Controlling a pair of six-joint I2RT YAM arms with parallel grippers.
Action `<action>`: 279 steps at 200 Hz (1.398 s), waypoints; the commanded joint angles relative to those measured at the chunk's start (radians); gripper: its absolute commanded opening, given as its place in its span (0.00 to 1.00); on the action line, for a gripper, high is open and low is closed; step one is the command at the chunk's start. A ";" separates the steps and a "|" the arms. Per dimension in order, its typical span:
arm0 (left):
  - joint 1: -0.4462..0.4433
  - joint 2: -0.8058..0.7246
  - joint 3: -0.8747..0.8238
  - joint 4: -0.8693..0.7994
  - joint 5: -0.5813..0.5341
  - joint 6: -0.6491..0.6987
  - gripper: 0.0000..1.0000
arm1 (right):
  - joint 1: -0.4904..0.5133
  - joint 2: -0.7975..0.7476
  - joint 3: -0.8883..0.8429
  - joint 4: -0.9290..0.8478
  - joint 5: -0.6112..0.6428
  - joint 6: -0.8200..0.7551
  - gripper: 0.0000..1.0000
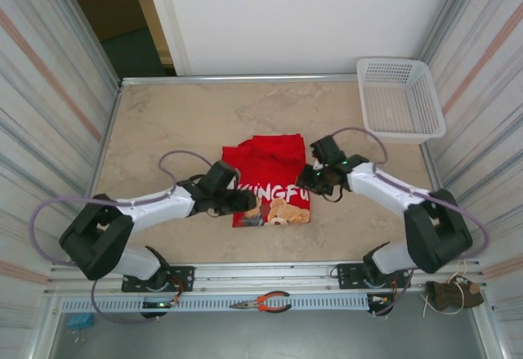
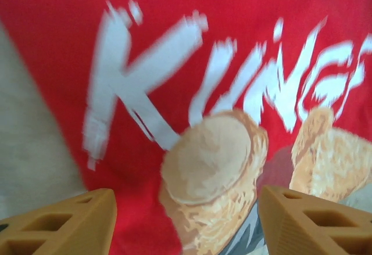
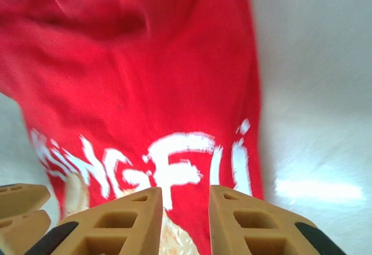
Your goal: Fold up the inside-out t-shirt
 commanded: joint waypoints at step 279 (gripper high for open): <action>0.211 0.262 0.441 -0.006 0.093 0.150 0.66 | -0.147 0.502 0.531 0.097 -0.160 0.003 0.49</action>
